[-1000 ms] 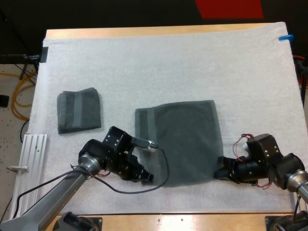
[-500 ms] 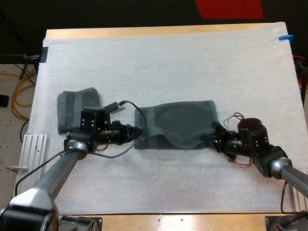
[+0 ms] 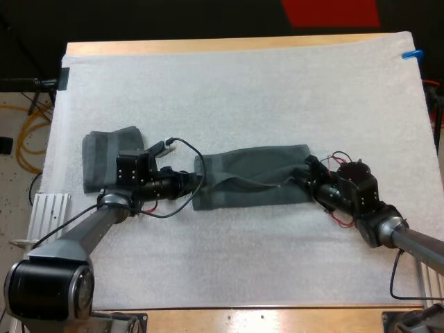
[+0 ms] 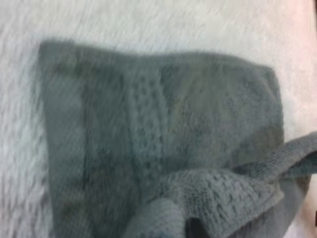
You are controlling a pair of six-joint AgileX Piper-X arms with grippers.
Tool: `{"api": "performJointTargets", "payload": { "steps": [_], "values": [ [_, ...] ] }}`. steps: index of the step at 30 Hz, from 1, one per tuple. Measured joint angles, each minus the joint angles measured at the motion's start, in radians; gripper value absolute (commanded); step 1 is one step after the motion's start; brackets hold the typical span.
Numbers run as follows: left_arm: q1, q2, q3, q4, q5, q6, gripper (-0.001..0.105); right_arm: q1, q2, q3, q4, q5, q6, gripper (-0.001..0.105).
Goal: Pick towel from pile fold and stack
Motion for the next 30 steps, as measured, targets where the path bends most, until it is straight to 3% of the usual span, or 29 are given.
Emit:
{"api": "performJointTargets", "payload": {
  "steps": [6, 9, 11, 16, 18, 23, 26, 30],
  "values": [
    [0.000, 0.001, 0.000, -0.053, 0.000, 0.000, 0.000, -0.028, 0.000, 0.000, 0.000, 0.004, -0.006, 0.000],
    [0.000, 0.001, 0.000, -0.066, 0.000, 0.013, 0.005, -0.063, 0.000, 0.000, 0.000, -0.049, -0.006, 0.002],
    [0.000, 0.001, 0.000, -0.066, 0.000, 0.033, 0.011, -0.092, 0.000, 0.000, 0.000, -0.097, -0.016, 0.011],
    [0.000, 0.001, 0.000, -0.069, 0.000, 0.043, 0.022, -0.150, 0.000, 0.000, 0.000, -0.155, -0.032, 0.070],
    [0.000, 0.001, 0.000, -0.069, -0.012, 0.043, 0.023, -0.160, 0.000, 0.000, -0.010, -0.167, -0.045, 0.081],
    [0.000, 0.001, 0.000, -0.078, -0.078, 0.051, 0.024, -0.160, 0.000, 0.000, -0.088, -0.204, -0.127, 0.079],
    [0.000, 0.001, 0.000, -0.097, -0.085, 0.060, 0.037, -0.160, 0.000, -0.004, -0.118, -0.216, -0.180, 0.078],
    [0.000, -0.016, -0.005, -0.102, -0.089, 0.098, 0.064, -0.160, 0.000, -0.019, -0.121, -0.246, -0.243, 0.078]
  ]
}}
